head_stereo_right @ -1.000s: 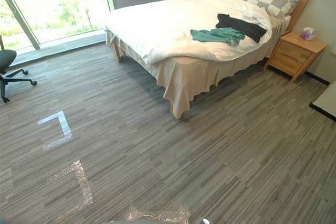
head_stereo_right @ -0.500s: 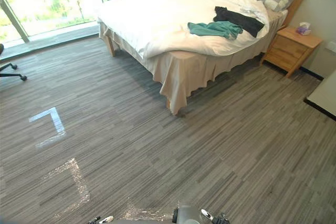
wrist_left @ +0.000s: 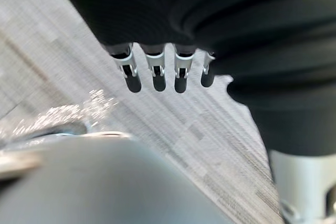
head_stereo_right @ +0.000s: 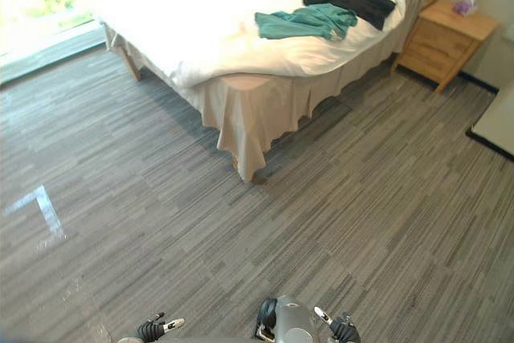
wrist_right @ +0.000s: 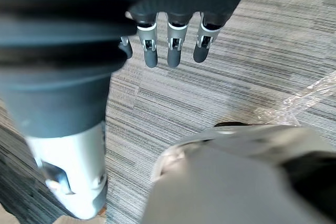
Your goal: Tidy the bed and pick cloth on bed and put in laundry
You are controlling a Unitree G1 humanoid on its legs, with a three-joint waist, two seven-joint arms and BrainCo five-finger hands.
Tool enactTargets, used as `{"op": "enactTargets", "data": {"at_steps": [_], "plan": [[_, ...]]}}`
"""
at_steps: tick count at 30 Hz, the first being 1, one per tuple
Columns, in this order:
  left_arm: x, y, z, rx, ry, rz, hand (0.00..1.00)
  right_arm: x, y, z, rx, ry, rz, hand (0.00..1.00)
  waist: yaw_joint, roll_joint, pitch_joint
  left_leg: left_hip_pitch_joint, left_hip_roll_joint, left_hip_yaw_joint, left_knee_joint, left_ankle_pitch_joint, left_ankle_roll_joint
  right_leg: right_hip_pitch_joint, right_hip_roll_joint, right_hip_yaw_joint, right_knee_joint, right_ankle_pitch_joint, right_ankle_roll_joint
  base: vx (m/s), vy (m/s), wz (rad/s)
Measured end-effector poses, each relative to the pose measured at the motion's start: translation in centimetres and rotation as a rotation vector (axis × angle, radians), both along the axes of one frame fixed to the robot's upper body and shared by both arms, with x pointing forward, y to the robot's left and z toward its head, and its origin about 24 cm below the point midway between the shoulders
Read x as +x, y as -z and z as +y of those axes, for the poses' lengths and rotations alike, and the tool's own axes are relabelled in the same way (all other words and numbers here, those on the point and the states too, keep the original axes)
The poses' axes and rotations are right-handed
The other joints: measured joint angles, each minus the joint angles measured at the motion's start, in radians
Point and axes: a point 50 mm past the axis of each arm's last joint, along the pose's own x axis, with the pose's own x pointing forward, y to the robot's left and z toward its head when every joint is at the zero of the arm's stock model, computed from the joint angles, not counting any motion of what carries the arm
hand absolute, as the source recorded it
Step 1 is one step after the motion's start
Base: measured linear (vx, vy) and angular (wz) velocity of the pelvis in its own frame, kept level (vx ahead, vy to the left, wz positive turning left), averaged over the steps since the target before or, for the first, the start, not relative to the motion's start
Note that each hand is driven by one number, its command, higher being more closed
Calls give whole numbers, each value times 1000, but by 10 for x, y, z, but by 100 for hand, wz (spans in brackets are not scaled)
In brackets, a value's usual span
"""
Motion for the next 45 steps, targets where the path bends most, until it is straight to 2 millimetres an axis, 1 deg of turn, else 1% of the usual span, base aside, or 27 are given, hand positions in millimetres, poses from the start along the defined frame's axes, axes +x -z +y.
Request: {"op": "enactTargets", "data": {"at_steps": [2,5,6,7,8,9,10,11,13,15,16,17,19,21,23,25,27,30,31,32,33,36,39,40,41,42,45], "plan": [[-2,-3,8,38,-49,-38,0,5,0,7,-6,-74,-12,0,9,-21,16,-165,22,-36,317,-62,35,161,39,68,-102,-5,-7,439,-68,-89],[5,-8,11,53,-44,-103,0,10,0,11,5,-104,-15,0,33,-46,12,-303,-9,-43,238,-108,78,239,37,142,-176,3,5,397,15,-97],[11,-11,12,53,-67,-155,0,24,-1,15,39,-81,-45,0,51,-52,25,-376,-56,-37,32,-153,106,285,19,212,-212,17,30,309,92,-92],[11,-11,12,53,-68,-157,0,24,-1,15,41,-80,-46,0,53,-53,26,-377,-61,-36,10,-154,106,287,16,218,-214,17,33,510,214,-130],[12,-12,12,54,-70,-169,0,30,-1,20,65,-73,-61,0,57,-70,36,-364,-116,-34,-262,-142,103,305,-21,246,-220,10,70,448,217,-89],[11,-11,9,47,-62,-164,0,33,-3,20,69,-74,-77,0,56,-64,34,-329,-150,-44,-539,-29,111,321,-39,256,-218,-5,106,533,269,-93],[10,-10,6,40,-60,-160,0,32,-3,19,67,-72,-77,0,56,-50,31,-316,-152,-58,-634,42,116,324,-36,258,-217,-15,122,427,249,-63],[9,-10,7,42,-67,-157,0,29,-1,25,85,-49,-73,0,57,-40,32,-295,-168,-50,-687,148,150,359,-52,274,-218,-47,159,328,204,-33],[9,-11,14,65,-58,-155,0,25,2,35,112,-47,-67,0,57,-76,19,-276,-204,-22,-716,110,152,352,-108,281,-214,-36,186,387,235,-35],[10,-11,14,79,-68,-157,0,22,2,37,108,-24,-70,0,75,-83,11,-268,-218,14,-709,60,170,331,-138,297,-176,-15,219,355,227,-51],[9,-11,14,83,-86,-155,0,20,1,36,91,1,-75,0,84,-83,11,-235,-225,42,-719,35,185,294,-156,309,-77,-12,225,312,233,-67],[4,-10,15,84,-107,-140,0,20,0,33,72,24,-77,0,82,-90,15,-170,-240,73,-750,5,203,210,-189,306,144,3,229,303,232,-71],[0,-9,15,90,-81,-120,0,20,-1,31,54,47,-76,0,65,-89,21,-73,-253,93,-785,-27,213,76,-219,307,469,75,232,302,196,-44],[-2,-7,14,96,-24,-100,0,21,-2,26,38,89,-84,0,41,-81,20,6,-244,92,-799,-49,208,14,-215,264,585,34,240,332,143,-4],[1,-7,16,96,-4,-97,0,21,-1,27,41,107,-82,0,32,-84,12,96,-214,110,-836,-62,201,-48,-222,104,462,-43,224,326,50,-7],[5,-8,16,97,8,-102,0,23,-1,28,42,112,-91,0,29,-80,12,123,-188,103,-848,-73,183,-71,-211,39,294,-38,220,347,-41,5],[10,-8,15,98,17,-105,0,23,-2,27,48,129,-96,0,26,-76,13,140,-160,87,-849,-90,154,-82,-198,8,91,20,207,374,-101,17],[12,-8,15,119,6,-99,0,25,-3,27,50,133,-111,0,26,-73,18,179,-111,70,-837,-139,95,-87,-196,5,-147,212,208,398,-239,19],[11,-9,18,128,-16,-103,0,24,-3,30,51,118,-116,0,26,-89,18,193,-103,63,-808,-179,69,-82,-212,5,-176,288,208,507,-437,10],[8,-7,16,118,-47,-94,0,28,-4,30,48,114,-130,0,25,-88,29,216,-86,56,-783,-214,47,-81,-211,-6,-122,307,147,459,-454,6],[11,-6,9,98,-49,-100,0,33,-7,24,12,73,-141,0,26,-53,35,222,-36,55,-758,-220,32,-98,-194,-22,-31,224,139,352,-393,3],[13,-6,5,86,-53,-102,0,40,-9,24,-18,15,-135,0,23,-38,27,191,5,16,-649,-175,35,-113,-172,-32,75,88,124,324,-356,5],[13,-6,3,58,-64,-105,0,44,-9,24,-57,-83,-101,0,25,-22,16,67,41,-84,-398,-90,40,-72,-125,-46,50,45,113,258,-286,-2],[13,-6,3,42,-74,-107,0,46,-9,24,-73,-138,-91,0,25,-12,15,-23,57,-144,-220,1,37,-34,-97,-51,14,33,100,352,-224,-2],[13,-6,4,24,-106,-118,0,50,-9,25,-86,-191,-83,0,30,-5,18,-121,72,-165,-14,-6,45,27,-68,-51,-39,30,97,366,-196,-4],[15,-7,5,22,-114,-128,0,50,-9,27,-89,-214,-72,0,33,-6,20,-149,70,-161,40,-22,50,53,-64,-51,-59,30,96,326,-132,-3],[18,-9,5,-10,-140,-157,0,47,-5,30,-110,-307,-19,0,49,-25,26,-238,6,-84,1,-91,64,201,-74,-85,-188,50,116,345,-87,22]]}}
